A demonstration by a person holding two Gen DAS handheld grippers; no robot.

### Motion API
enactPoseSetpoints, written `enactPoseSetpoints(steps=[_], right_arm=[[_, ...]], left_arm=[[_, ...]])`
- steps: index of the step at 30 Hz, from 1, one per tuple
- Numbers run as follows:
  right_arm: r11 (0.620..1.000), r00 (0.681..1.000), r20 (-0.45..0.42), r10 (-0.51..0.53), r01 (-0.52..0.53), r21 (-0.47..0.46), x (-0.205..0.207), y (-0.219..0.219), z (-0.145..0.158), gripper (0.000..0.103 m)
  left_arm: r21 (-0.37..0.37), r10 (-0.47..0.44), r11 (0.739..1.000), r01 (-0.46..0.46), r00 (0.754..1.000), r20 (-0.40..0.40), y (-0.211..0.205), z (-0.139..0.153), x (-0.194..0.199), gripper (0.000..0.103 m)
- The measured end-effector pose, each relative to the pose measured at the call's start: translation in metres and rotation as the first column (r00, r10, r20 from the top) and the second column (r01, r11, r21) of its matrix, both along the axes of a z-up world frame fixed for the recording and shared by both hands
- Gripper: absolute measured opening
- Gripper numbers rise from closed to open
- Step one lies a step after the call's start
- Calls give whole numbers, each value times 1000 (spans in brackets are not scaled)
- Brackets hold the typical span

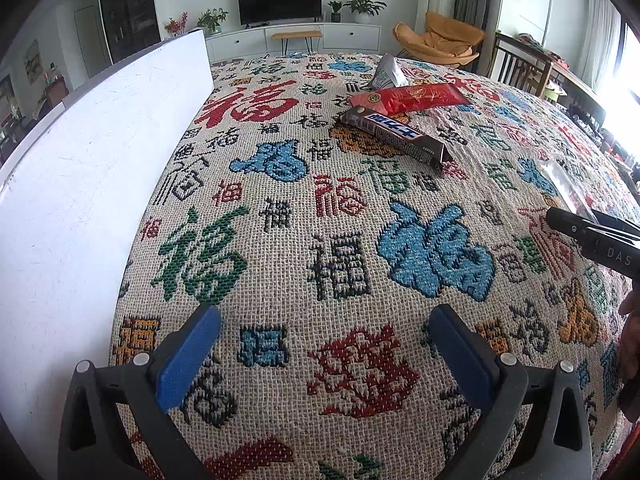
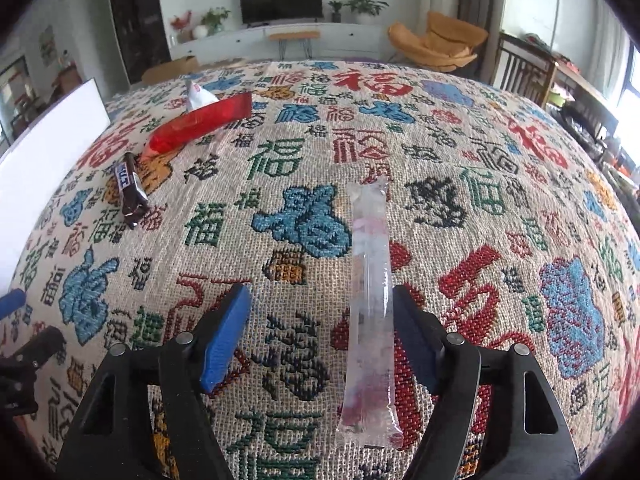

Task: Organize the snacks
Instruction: 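Hold the clear tube packet in the right tool while the left tool grasps the Snickers bar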

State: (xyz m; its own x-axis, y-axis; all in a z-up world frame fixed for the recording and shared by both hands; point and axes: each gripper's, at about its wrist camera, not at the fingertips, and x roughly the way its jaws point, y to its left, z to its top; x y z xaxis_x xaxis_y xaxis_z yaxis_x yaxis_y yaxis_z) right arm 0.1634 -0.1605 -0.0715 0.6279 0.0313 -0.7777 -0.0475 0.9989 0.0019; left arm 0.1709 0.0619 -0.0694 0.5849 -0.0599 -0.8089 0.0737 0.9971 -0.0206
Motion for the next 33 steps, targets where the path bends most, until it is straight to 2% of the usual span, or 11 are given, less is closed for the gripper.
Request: enactPoseSetpoints(steps=[9,29,33], right_arm=[[1000,1000,-5,12,-12,5,0,-1,-1,83],[1000,1000,-9,22,-22,-4,-1,5,-2,86],[1000,1000,-8,22,-22,-6,-1,6,-3,86]], left_arm=[[0,0,1000,0,1000,0,0,0,0,103],[-2,-1,1000,1,1000,-1,0,0,0,103],[-4,-43,999,43,999,-28,2,1,-4,103]])
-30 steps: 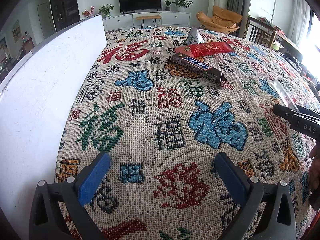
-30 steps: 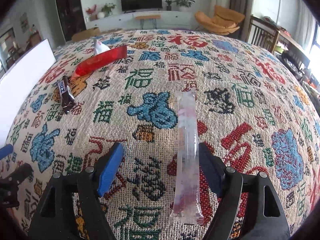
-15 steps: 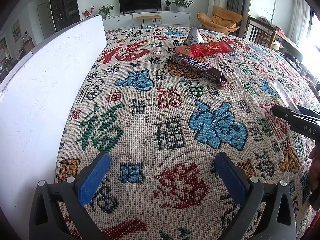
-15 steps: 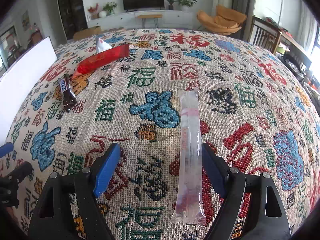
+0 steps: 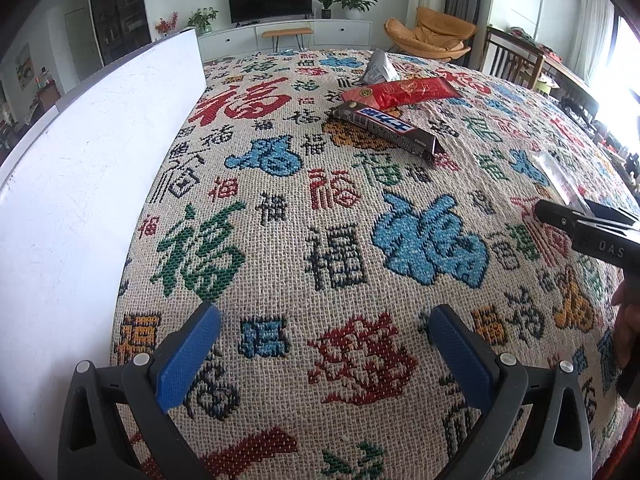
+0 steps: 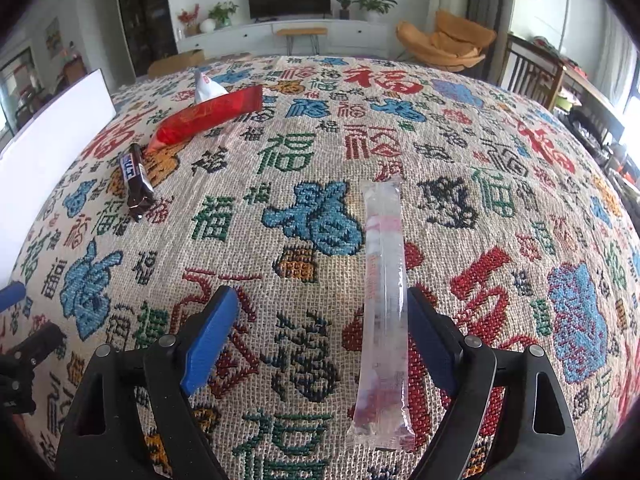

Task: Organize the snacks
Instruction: 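Hold the clear tube packet in the right tool while the left tool grasps the Snickers bar, then lift the Snickers bar and clear tube packet above the bed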

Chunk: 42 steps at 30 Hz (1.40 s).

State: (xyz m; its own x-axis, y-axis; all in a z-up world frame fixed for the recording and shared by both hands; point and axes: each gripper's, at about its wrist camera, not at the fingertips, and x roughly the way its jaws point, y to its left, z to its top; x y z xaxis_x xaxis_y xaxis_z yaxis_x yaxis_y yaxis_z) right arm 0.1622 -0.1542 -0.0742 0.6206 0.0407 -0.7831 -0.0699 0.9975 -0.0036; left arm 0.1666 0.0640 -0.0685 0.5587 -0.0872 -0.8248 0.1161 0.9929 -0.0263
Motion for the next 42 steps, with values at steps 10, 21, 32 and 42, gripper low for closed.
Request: enactPoseSetpoints(steps=[10,21,32,42], right_arm=[[1000,1000,-1,1,-1,3,0,1,0,88],[1000,1000,-1,2,-2,6,0,1,0,88],[1000,1000,-1,2,-2,5,0,1,-1,88],[1000,1000,-1,2,-2,3,-1,2,0,88]], left_arm=[[-286,80,953,-104,992,-95,2,40,50,102],[-36,202,978,-207,972,-123,-63,17,168,50],[-220,-89,974,60,988,-123,-17,41,62,17],[35,-181,983,182,983,-12,-66,18,-14,51]])
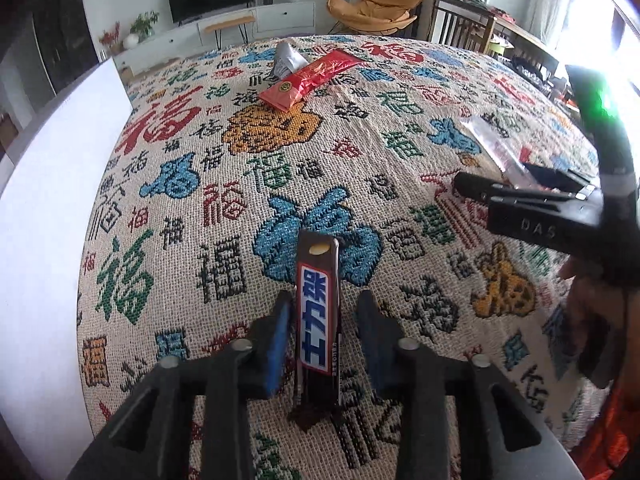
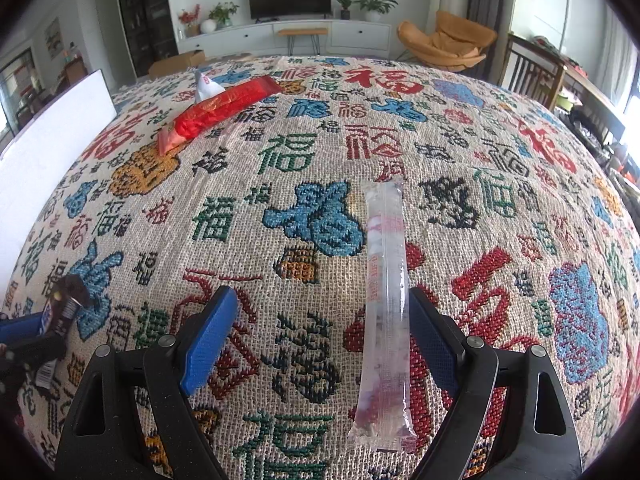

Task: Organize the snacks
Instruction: 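Lift the Snickers bar and clear tube packet above the bed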

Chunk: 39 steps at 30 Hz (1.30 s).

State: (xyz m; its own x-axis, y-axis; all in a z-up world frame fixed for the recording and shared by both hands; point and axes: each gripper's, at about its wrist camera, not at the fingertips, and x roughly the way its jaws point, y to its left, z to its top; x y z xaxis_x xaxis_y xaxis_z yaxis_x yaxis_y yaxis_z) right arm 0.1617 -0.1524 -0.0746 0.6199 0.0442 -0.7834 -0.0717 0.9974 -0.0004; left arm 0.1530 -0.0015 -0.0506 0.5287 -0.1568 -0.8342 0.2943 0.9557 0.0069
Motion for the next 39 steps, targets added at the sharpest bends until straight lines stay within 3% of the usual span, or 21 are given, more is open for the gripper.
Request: enactPoseSetpoints(steps=[3,7,8,11,39], right_arm=[[1000,1000,0,0,0,0,0,0,0,88],[1000,1000,0,0,0,0,0,0,0,88],[1000,1000,0,0,0,0,0,0,0,88],[1000,1000,0,0,0,0,0,0,0,88],[1000,1000,-1,-1,1,-2,-1,0,0,87]], left_arm=[[82,68,994,-78,991,117,6,-8,-5,91],[-83,150,986,-146,988,42,38,-13,9,93],[-89,153,985,-149,988,39,39,-13,9,95],[-13,141,990,-141,989,45,27,-16,9,102],[-36,152,988,-151,988,30,28,-17,12,103]])
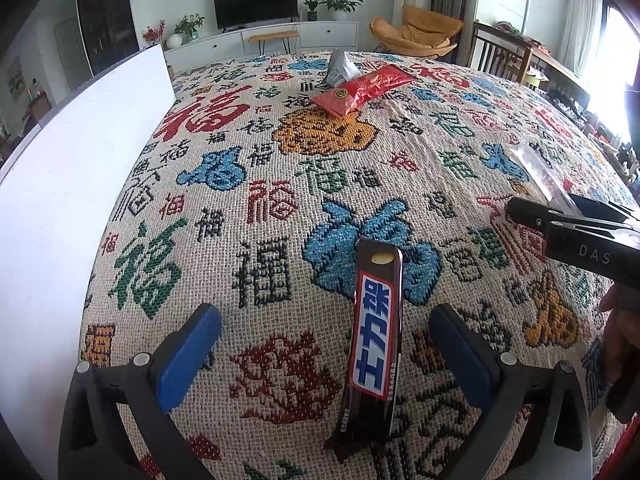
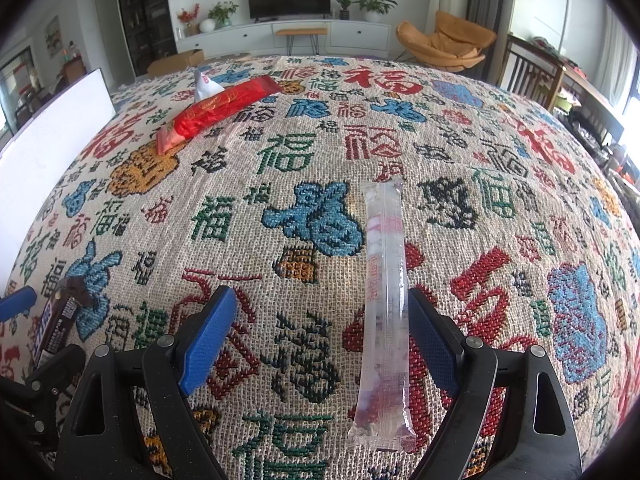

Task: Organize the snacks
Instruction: 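Lift the Snickers bar and clear tube packet above the bed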

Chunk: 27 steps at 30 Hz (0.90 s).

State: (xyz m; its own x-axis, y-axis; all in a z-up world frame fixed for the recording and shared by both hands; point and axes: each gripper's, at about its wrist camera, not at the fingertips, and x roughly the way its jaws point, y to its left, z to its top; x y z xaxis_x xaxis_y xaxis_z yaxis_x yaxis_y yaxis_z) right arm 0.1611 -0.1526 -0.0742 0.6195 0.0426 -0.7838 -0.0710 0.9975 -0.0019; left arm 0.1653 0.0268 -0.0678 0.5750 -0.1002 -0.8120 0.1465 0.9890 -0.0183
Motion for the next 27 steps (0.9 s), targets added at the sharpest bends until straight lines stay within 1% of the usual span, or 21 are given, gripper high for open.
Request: enactPoseSetpoints(steps=[5,7,8,9,10,11,13,14,15,16,17,18,19,20,21,22,23,24,25,26,27], right_arm=[[1000,1000,0,0,0,3,0,-1,0,88],[1000,1000,-3,6,-6,14,0,-3,1,88],[999,999,-19,31,-30,22,-1,-4,2,89],[997,996,-56,72,-70,34,0,-6,4,88],[993,989,-98,109,-103,65,2,-11,8,87],[986,983,-130,127,-111,121,3,-19,13,87],[969,981,-162,106,-66,237,7,-44,27,87],[961,981,-181,75,-22,276,11,-57,33,87],[952,977,-210,40,27,306,16,-70,38,87],[941,969,-248,11,74,331,21,-81,41,87],[930,955,-296,-5,113,349,27,-88,40,87],[925,938,-346,-10,141,354,32,-92,39,87],[927,923,-384,-8,151,342,35,-91,37,86],[937,918,-396,-6,144,319,37,-87,37,86],[950,920,-391,-1,123,288,37,-81,37,86],[965,921,-390,8,95,244,37,-73,37,85],[976,922,-387,12,72,204,37,-66,35,84],[983,925,-379,16,54,175,36,-59,34,84],[987,930,-367,22,38,156,36,-53,32,84],[989,935,-352,32,22,146,36,-47,31,83],[991,939,-342,40,6,133,36,-42,29,82]], left_arm=[[-17,-10,1000,10,1000,-3,3,1,-1,103],[-46,-45,998,45,999,-12,8,3,-1,103],[-80,-73,994,71,997,-25,14,6,0,103],[-128,-94,988,88,995,-39,22,8,1,103],[-176,-104,980,93,993,-53,29,10,2,103],[-227,-101,970,82,992,-73,38,13,2,103],[-323,-64,946,22,991,-117,54,17,4,103],[-353,-39,935,-11,990,-133,59,19,4,102],[-366,-25,930,-28,990,-141,60,22,5,102],[-368,-27,930,-27,990,-142,57,25,4,101],[-355,-44,935,-8,990,-137,51,28,3,99],[-327,-65,945,18,989,-133,42,29,2,97],[-280,-88,959,48,988,-130,32,30,0,96],[-218,-106,973,77,986,-128,20,29,-2,90],[-158,-117,983,96,984,-132,11,27,-3,82],[-112,-121,988,106,983,-139,5,24,-4,78],[-77,-119,991,109,982,-147,0,20,-6,70],[-63,-113,992,105,982,-149,-1,17,-7,66],[-53,-102,994,96,986,-133,-1,16,-9,65],[-55,-92,995,85,988,-123,0,16,-10,61],[-62,-81,995,74,990,-117,2,16,-11,55]])
